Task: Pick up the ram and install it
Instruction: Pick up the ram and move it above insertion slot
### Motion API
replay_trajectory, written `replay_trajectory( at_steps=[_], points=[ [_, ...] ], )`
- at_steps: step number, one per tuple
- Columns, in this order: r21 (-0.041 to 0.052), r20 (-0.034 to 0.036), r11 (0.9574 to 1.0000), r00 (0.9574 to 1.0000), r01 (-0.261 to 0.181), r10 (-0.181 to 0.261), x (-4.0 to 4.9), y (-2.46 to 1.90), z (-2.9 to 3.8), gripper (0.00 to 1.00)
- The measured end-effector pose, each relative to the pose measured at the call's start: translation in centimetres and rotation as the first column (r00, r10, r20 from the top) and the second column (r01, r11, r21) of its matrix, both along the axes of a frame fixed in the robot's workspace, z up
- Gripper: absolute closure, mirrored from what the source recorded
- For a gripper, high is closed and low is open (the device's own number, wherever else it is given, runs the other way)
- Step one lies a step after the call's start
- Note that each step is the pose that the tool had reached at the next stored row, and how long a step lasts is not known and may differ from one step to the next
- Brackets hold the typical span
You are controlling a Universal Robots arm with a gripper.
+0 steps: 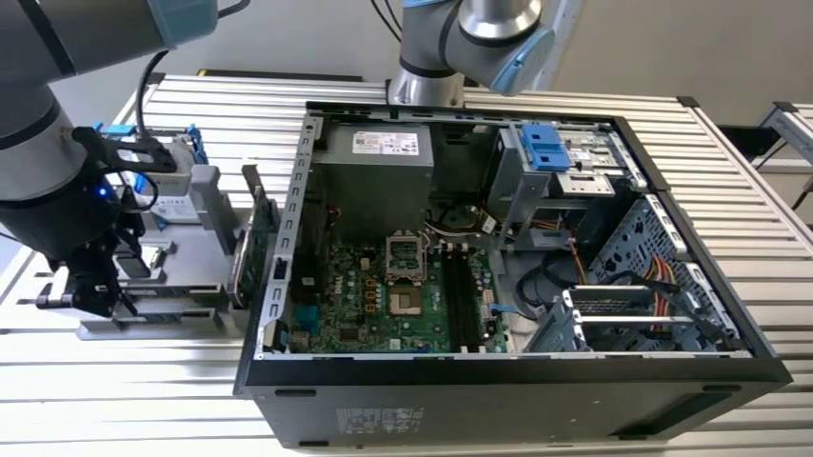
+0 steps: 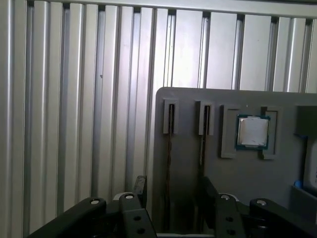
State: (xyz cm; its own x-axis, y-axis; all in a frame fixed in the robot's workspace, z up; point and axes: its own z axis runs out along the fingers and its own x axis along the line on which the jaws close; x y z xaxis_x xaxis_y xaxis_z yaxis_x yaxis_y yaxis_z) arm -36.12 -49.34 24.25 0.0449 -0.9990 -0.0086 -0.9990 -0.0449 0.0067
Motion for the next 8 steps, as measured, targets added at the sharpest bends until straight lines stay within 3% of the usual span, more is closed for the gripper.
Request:
replay_trajectory(
  at_steps=[8],
  points=[
    [-0.0004, 0.0001, 1.0, 1.0, 0.0, 0.0, 0.0, 0.0, -0.65, 0.0]
  ],
)
